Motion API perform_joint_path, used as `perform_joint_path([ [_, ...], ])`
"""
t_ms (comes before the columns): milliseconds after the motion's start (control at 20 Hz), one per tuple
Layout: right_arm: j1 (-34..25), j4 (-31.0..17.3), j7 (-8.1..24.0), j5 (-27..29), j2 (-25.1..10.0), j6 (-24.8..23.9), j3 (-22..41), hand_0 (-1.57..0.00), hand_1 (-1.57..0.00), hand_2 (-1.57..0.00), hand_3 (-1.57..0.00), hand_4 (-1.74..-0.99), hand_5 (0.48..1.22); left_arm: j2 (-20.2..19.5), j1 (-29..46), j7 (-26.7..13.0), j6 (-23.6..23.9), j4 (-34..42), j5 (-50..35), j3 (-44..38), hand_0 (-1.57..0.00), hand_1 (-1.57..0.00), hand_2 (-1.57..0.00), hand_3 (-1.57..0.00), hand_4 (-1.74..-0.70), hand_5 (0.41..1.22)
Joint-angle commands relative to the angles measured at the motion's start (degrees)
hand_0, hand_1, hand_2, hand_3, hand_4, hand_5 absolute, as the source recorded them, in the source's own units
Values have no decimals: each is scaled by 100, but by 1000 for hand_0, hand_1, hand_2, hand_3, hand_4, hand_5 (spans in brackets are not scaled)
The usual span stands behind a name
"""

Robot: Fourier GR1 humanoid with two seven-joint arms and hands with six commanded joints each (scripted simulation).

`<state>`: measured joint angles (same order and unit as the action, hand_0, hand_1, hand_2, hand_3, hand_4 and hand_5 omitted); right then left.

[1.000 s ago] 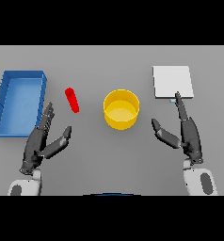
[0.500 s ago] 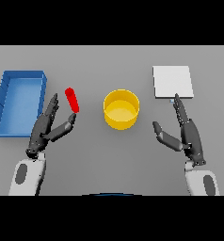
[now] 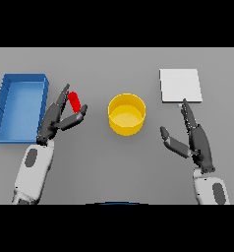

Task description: Pick up the red beaker and tilt it to pour out 1 green nut into yellow bowl. Pick up the yellow bowl and place it on the metallic measuring scale.

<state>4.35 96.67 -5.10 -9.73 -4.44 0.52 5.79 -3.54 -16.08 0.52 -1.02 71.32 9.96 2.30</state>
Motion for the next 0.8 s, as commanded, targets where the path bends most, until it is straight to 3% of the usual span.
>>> perform_joint_path([
  [0, -35, -43, -8, -41, -1, -40, -11, 1, 1, 1, 1, -1227, 630, 48, -133, 0, 55, -148, 54, 10, 1, 1, 1, 1, -1197, 657],
  [250, 16, -13, -50, -5, 11, -33, -22, 1, 1, 1, 1, -1238, 638, 136, -686, 50, 300, -856, 186, -109, 1, 1, 1, 1, -1203, 671],
  [600, -46, 73, 46, 64, -58, -34, -100, 1, 1, 1, 1, -1246, 646, 338, -1058, 832, 370, -1668, -149, -514, 1, 1, -6, 1, -1303, 719],
  [650, -33, 53, 43, 63, -42, -33, -91, 1, 1, 1, 1, -1244, 644, 362, -1160, 818, 404, -1809, -188, -585, -4, -7, -54, -37, -1328, 738],
  [750, 3, 63, 56, 28, -39, -40, -69, 1, 1, 1, 1, -1240, 645, 433, -1246, 1015, 483, -1970, -248, -682, -207, -230, -287, -254, -1401, 787],
])
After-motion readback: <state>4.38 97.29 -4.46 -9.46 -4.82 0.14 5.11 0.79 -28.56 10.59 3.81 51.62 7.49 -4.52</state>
